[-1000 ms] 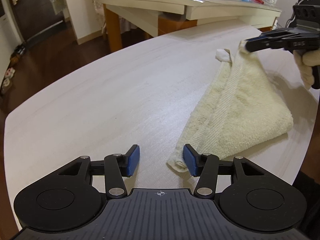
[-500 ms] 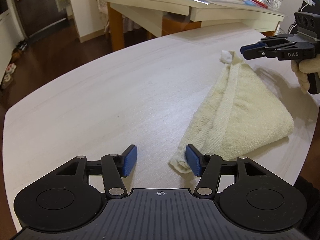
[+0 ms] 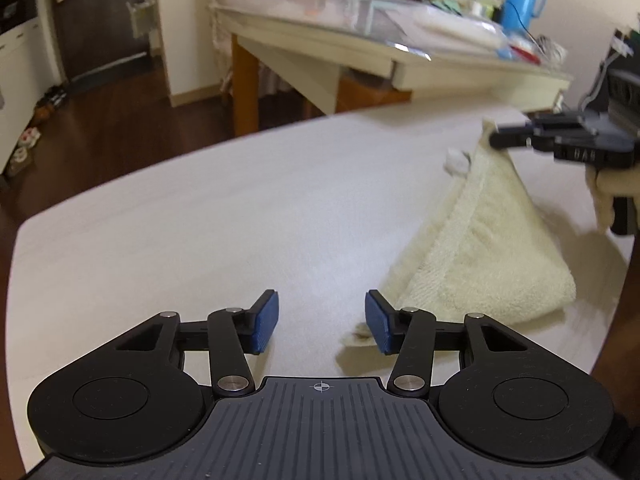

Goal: Fold towel
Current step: 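Lift the held corner with the right gripper and fold it over the triangle, then open the right gripper, releasing the smaller folded triangle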

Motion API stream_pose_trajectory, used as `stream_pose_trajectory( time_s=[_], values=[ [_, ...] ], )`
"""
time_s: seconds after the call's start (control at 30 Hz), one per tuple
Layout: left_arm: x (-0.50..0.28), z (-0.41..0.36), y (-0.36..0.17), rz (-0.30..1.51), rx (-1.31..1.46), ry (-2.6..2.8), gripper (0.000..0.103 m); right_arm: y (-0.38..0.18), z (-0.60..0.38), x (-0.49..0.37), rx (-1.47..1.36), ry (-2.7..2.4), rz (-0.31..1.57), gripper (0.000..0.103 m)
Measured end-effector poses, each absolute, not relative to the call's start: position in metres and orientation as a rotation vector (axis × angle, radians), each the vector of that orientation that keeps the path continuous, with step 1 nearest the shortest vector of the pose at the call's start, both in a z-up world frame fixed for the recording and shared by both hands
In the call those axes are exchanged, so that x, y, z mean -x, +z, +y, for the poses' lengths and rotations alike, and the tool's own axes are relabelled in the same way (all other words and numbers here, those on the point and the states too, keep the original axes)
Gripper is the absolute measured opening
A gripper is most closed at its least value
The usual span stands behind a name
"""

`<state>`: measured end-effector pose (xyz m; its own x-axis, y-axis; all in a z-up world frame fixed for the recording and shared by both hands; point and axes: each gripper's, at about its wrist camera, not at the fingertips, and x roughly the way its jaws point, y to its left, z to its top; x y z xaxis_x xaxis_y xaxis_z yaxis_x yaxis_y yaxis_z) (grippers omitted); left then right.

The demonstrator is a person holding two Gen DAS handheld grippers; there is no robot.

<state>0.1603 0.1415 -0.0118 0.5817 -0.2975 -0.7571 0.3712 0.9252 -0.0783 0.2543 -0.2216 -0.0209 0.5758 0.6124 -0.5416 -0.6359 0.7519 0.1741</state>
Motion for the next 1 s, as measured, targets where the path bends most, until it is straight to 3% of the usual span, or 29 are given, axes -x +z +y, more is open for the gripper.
stream_pose_trajectory(
  time_s=[0.13,0.2,0.3,0.93,1.0],
  values=[
    [-0.157,0.141,-0.008,0.865,-0.086,-0.408,0.050,-0.038,-0.222,-0.268,0.023,0.700,0.698,0.011],
    [-0.154,0.136,-0.009,0.862,-0.089,-0.424,0.050,-0.040,-0.222,-0.270,0.022,0.690,0.706,0.021],
    [-0.153,0.132,-0.012,0.859,-0.084,-0.437,0.050,-0.040,-0.223,-0.270,0.024,0.675,0.697,0.025],
    [-0.135,0.118,-0.010,0.824,-0.104,-0.395,0.051,-0.020,-0.226,-0.222,0.036,0.695,0.632,0.029],
    [-0.138,0.116,-0.020,0.838,-0.123,-0.374,0.056,-0.023,-0.220,-0.213,0.064,0.715,0.637,0.029]
  ],
)
